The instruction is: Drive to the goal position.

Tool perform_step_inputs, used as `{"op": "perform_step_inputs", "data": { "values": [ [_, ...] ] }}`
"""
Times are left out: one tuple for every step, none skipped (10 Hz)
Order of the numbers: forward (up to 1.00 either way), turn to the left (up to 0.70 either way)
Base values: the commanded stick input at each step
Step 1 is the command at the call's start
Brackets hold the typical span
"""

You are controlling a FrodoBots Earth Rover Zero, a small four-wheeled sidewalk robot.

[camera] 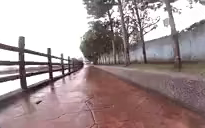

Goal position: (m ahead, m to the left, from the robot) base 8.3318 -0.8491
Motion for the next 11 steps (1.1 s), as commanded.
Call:
{"op": "perform_step_inputs", "data": {
  "values": [
    [1.0,-0.11],
    [1.0,0.0],
    [1.0,0.0],
    [1.0,0.0],
    [1.0,0.01],
    [1.0,0.14],
    [1.0,0.31],
    [1.0,0.19],
    [1.0,-0.01],
    [1.0,-0.01],
    [1.0,0.01]
  ]
}}
